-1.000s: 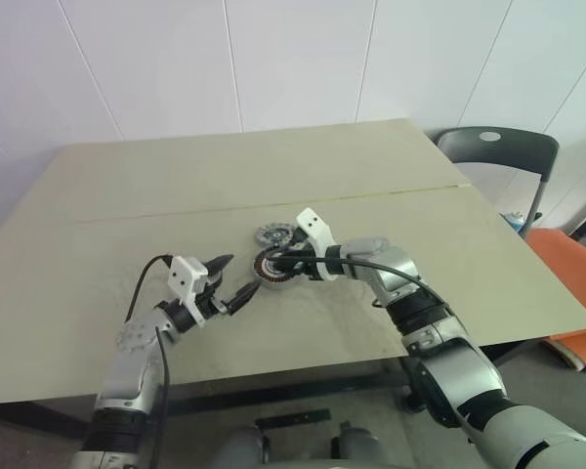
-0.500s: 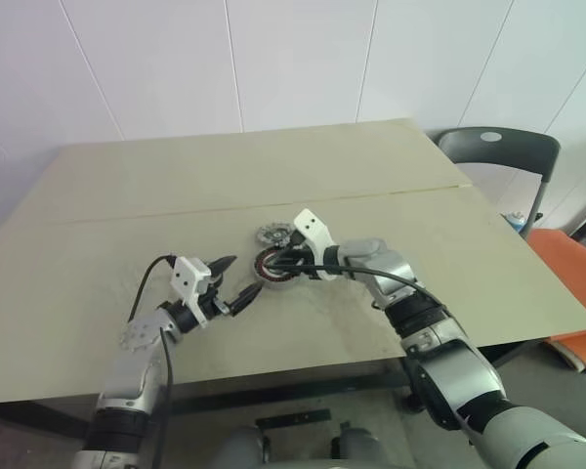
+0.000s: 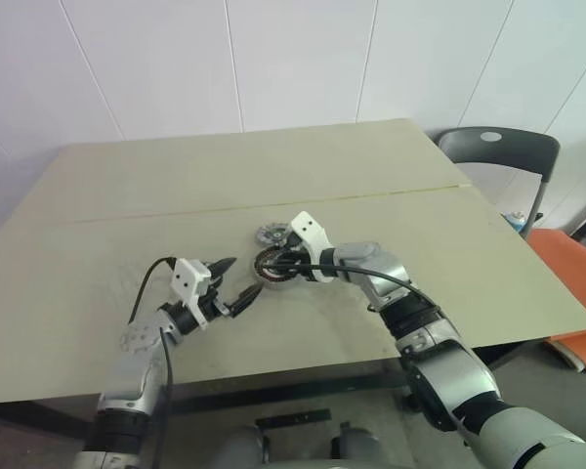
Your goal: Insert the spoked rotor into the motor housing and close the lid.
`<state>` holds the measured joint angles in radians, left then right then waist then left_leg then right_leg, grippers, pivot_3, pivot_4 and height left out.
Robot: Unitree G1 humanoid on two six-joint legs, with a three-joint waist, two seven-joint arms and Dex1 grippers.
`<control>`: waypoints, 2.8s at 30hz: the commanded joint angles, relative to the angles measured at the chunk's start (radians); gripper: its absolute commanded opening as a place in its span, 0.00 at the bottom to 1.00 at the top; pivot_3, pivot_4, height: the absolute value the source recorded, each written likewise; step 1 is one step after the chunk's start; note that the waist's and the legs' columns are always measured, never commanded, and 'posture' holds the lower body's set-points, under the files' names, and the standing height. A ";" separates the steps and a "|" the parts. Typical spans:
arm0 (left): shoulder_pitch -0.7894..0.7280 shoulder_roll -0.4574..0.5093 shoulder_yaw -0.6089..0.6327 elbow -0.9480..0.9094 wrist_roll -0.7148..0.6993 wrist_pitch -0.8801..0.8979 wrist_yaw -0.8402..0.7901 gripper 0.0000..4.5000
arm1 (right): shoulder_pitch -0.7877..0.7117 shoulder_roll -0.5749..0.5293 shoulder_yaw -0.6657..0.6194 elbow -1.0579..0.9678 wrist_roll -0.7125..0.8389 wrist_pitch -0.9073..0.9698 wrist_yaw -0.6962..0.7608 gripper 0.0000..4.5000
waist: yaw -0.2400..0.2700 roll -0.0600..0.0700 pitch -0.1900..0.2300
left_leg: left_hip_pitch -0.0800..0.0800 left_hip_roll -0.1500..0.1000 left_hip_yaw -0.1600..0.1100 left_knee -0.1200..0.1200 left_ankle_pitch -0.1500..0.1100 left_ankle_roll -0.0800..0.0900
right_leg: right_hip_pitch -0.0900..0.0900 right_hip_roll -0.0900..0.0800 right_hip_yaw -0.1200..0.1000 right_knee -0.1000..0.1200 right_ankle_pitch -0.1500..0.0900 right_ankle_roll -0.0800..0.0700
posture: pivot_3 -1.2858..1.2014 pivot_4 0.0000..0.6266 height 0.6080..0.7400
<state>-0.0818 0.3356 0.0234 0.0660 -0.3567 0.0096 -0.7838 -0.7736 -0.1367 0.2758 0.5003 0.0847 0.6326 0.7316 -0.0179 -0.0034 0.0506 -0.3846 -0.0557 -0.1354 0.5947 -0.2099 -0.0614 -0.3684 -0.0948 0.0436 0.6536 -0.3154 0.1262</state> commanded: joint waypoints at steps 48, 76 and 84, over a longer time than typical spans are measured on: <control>0.004 0.006 0.005 -0.068 -0.001 0.017 0.013 1.00 | -0.005 0.037 -0.053 0.005 0.021 -0.019 -0.039 0.66 | 0.000 0.000 0.000 | 0.001 0.000 0.000 0.001 0.000 0.000 | 0.001 0.000 0.000 0.000 0.000 0.000 | 0.52 0.00 1.00; -0.006 0.002 0.003 -0.032 0.006 0.001 0.005 1.00 | 0.035 0.061 -0.048 0.026 0.005 -0.077 -0.063 0.00 | -0.002 0.000 0.000 | 0.000 0.000 0.000 0.000 0.000 0.000 | 0.000 0.000 0.000 0.000 0.000 0.000 | 0.52 0.00 1.00; -0.004 0.000 0.004 -0.031 0.009 0.001 0.008 1.00 | 0.101 0.090 -0.025 -0.066 0.064 0.039 0.001 0.00 | -0.006 0.000 -0.001 | 0.001 0.000 0.000 0.000 0.000 0.000 | 0.001 0.000 0.000 0.000 0.000 0.000 | 0.52 0.00 1.00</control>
<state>-0.0741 0.3350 0.0207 0.0488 -0.3500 0.0305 -0.7797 -0.6898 -0.0608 0.2224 0.4580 0.1346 0.6302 0.7069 -0.0235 -0.0035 0.0499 -0.3830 -0.0552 -0.1354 0.5947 -0.2099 -0.0614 -0.3674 -0.0942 0.0439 0.6542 -0.3151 0.1260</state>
